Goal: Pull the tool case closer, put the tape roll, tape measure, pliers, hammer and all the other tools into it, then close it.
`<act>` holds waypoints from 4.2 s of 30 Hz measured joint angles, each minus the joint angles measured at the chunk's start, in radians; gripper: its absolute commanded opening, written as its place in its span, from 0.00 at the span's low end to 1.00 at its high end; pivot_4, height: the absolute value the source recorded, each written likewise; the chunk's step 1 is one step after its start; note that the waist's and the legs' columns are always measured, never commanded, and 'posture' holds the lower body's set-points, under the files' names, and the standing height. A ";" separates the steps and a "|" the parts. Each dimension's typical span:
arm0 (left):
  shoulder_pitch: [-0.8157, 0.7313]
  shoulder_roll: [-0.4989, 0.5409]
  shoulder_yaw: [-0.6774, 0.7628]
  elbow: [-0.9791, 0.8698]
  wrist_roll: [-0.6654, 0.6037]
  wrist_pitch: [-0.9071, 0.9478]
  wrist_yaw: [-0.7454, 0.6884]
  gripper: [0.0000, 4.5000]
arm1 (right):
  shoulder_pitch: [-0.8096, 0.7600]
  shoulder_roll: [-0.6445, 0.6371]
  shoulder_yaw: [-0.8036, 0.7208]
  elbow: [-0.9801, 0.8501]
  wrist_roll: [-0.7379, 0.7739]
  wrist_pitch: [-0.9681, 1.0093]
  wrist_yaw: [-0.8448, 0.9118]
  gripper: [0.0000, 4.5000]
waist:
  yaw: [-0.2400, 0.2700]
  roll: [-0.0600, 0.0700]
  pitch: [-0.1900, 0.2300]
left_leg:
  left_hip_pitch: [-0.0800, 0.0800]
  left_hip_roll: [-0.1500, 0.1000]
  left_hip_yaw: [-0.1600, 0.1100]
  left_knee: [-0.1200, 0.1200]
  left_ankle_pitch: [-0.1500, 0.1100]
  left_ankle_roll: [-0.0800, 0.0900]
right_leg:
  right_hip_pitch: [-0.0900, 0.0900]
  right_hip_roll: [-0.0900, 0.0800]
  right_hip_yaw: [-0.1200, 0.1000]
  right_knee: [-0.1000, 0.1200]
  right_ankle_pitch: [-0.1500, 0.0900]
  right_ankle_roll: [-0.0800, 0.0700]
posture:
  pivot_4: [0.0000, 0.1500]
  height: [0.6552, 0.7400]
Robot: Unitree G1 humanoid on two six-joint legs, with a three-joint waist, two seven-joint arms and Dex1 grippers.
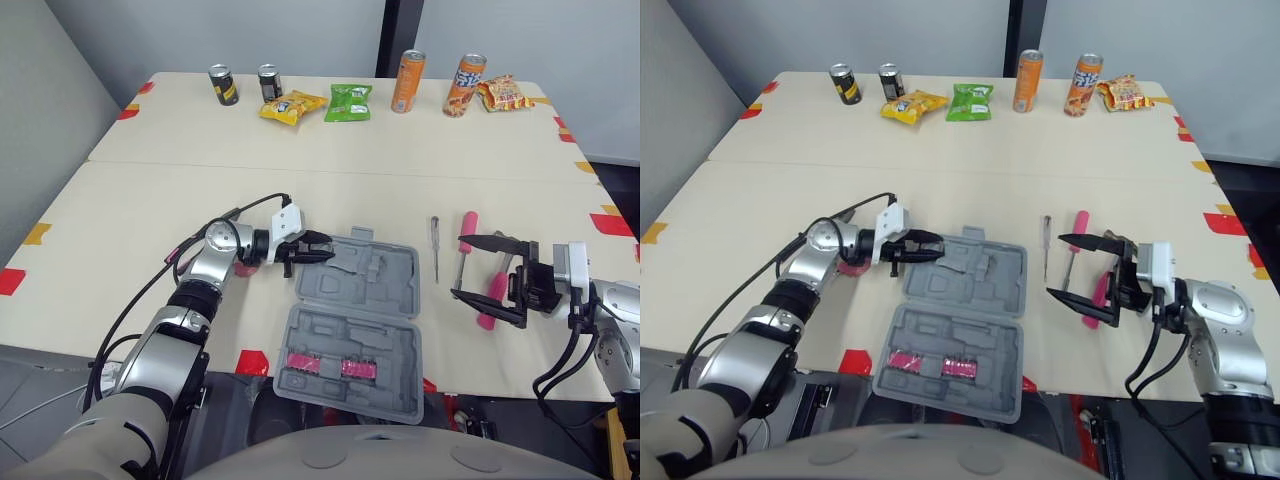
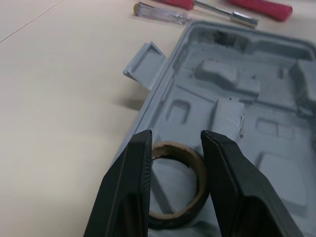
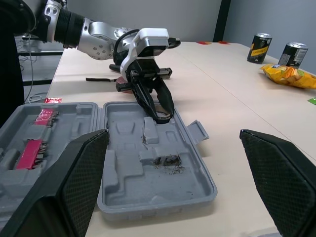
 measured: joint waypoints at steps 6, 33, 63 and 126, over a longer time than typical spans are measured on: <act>0.014 -0.008 0.048 -0.073 -0.064 0.081 0.008 0.37 | -0.001 0.000 0.002 0.000 0.000 0.001 -0.003 1.00 | -0.001 0.000 0.000 | 0.000 0.000 0.000 0.000 0.000 0.000 | 0.000 0.000 0.000 0.000 0.000 0.000 | 1.00 1.00; 0.887 0.280 0.791 -0.548 -0.344 0.266 0.318 0.99 | 0.053 -0.027 -0.292 0.616 -0.020 -0.148 -0.107 1.00 | -0.053 -0.001 0.001 | 0.002 0.002 0.000 -0.005 -0.003 0.010 | 0.001 0.000 -0.001 -0.011 0.000 -0.001 | 1.00 1.00; 0.917 0.393 0.789 -0.320 -0.324 0.128 0.211 0.99 | -0.005 -0.087 -0.346 0.902 -0.048 -0.272 0.026 1.00 | -0.059 0.000 0.001 | 0.002 0.006 0.001 -0.004 -0.003 0.023 | 0.000 -0.004 -0.006 -0.007 -0.005 -0.009 | 1.00 1.00; 1.016 0.102 0.350 -0.912 -0.188 0.326 0.554 0.01 | -0.058 -0.108 -0.003 -0.059 0.059 0.134 0.118 1.00 | -0.052 0.000 -0.001 | 0.002 0.002 0.000 -0.004 -0.002 0.015 | 0.000 -0.002 -0.004 -0.003 -0.002 -0.003 | 1.00 1.00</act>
